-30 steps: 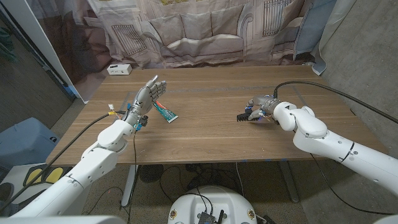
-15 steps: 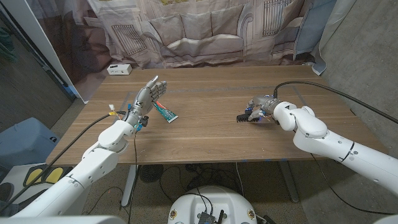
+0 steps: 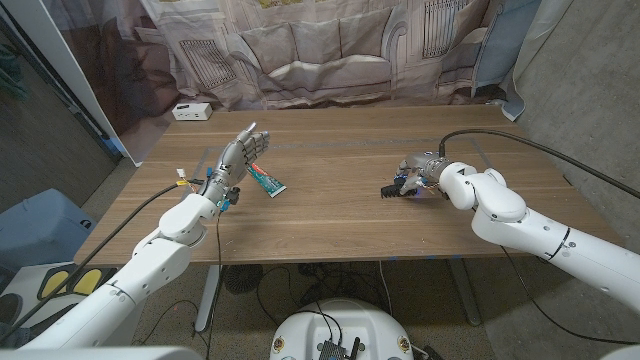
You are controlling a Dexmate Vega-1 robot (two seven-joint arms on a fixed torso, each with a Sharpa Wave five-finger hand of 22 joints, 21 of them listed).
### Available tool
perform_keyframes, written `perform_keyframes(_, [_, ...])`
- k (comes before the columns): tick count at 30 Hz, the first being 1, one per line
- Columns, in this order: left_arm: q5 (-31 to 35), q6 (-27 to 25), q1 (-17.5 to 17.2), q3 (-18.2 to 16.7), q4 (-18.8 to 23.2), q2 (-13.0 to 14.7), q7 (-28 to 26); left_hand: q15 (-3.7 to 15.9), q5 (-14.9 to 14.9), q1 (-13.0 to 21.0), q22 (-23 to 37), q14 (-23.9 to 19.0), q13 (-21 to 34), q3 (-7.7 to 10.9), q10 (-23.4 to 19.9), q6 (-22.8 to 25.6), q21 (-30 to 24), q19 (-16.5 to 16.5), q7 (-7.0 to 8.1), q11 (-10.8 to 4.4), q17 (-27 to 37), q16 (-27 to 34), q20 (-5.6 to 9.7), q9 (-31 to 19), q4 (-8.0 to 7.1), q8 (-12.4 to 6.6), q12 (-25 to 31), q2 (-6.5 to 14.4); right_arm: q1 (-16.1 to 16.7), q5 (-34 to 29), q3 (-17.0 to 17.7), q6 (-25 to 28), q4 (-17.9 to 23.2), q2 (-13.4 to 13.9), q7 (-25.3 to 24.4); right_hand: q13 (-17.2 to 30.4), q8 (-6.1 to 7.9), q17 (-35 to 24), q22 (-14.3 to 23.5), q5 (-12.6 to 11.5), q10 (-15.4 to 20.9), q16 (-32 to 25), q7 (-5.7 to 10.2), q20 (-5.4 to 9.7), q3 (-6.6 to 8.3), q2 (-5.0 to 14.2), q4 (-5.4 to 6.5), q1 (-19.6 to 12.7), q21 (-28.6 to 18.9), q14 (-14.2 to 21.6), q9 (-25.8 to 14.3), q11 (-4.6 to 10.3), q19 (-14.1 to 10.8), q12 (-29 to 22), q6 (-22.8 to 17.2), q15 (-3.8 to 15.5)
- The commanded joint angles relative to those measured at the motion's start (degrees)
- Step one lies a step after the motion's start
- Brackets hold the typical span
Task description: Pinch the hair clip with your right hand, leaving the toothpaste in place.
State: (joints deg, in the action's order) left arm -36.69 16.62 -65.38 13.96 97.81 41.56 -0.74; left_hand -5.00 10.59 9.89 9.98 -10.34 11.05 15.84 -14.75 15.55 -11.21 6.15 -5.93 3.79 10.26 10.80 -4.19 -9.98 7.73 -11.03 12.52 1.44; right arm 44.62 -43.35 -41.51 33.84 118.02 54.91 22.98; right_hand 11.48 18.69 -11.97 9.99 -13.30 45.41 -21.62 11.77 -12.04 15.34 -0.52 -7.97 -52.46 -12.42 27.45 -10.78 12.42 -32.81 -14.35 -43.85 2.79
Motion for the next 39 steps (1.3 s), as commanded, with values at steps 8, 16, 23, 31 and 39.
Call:
perform_keyframes(8, [0.02,-1.13,0.96,0.73,-0.39,-0.12,0.19,0.05,-0.01,0.75,0.27,0.03,0.34,0.5,-0.35,0.58,0.05,-0.11,-0.11,-0.04,0.1,-0.01,-0.07,-0.27,-0.16,0.21,-0.15,0.21,1.18,-2.05,0.96,-0.34,0.89,-0.11,-0.69,0.11,0.1,0.28,0.1,-0.12,2.47,-0.45,0.96,-0.18,-0.71,0.8,0.05,-0.86,0.38,3.2,-0.31,0.03,-1.32,0.4,-3.6,2.94])
perform_keyframes(16, [0.05,-1.41,1.72,1.14,-0.88,-0.27,0.47,-0.01,-0.01,0.77,0.27,-0.02,0.34,0.51,-0.28,0.55,0.03,-0.12,-0.08,-0.11,0.1,0.01,-0.09,-0.27,-0.17,0.22,-0.19,0.24,2.03,-3.03,1.61,-0.47,1.01,-0.56,-2.52,0.23,0.35,0.83,0.09,-0.37,5.21,0.42,0.98,0.0,-0.78,0.89,0.26,-0.91,0.52,5.65,-0.47,-0.07,-2.08,0.31,-6.36,3.86])
perform_keyframes(23, [0.06,-1.48,2.05,1.38,-1.21,-0.46,0.47,0.0,-0.01,0.78,0.28,0.02,0.34,0.52,-0.25,0.56,0.03,-0.13,-0.08,0.02,0.1,0.0,-0.14,-0.27,-0.17,0.22,-0.21,0.25,2.48,-2.47,2.43,-0.86,0.88,-0.92,-3.71,0.22,1.33,0.71,0.09,-0.44,6.44,0.76,1.01,0.14,-1.04,1.1,0.36,-1.07,0.51,6.96,-0.8,-0.04,-3.01,0.59,-9.47,4.35])
perform_keyframes(31, [0.09,-1.68,2.41,1.66,-1.53,-0.64,0.42,0.02,-0.01,0.79,0.28,-0.01,0.34,0.53,-0.34,0.55,0.02,-0.15,-0.09,-0.16,0.11,0.01,-0.18,-0.28,-0.17,0.23,-0.19,0.28,2.84,-1.8,2.97,-1.56,0.64,-1.1,-4.96,0.24,1.21,0.57,0.09,-0.65,6.06,1.29,1.03,0.0,-0.95,1.39,0.19,-1.66,0.71,6.91,-0.93,-0.06,-2.95,1.14,-9.4,3.71])
perform_keyframes(39, [0.02,-1.92,2.46,1.66,-1.41,-0.52,0.32,0.0,-0.01,0.81,0.28,0.0,0.35,0.55,-0.29,0.56,0.01,-0.17,-0.06,-0.04,0.11,0.01,-0.2,-0.28,-0.18,0.23,-0.22,0.31,3.48,-0.78,3.81,-2.58,0.66,-1.21,-7.31,1.57,2.65,-0.46,0.11,-0.79,9.21,0.5,1.0,0.14,-1.78,1.87,0.23,-2.27,0.82,8.81,-1.66,-0.18,-3.23,-0.32,-11.77,4.73])
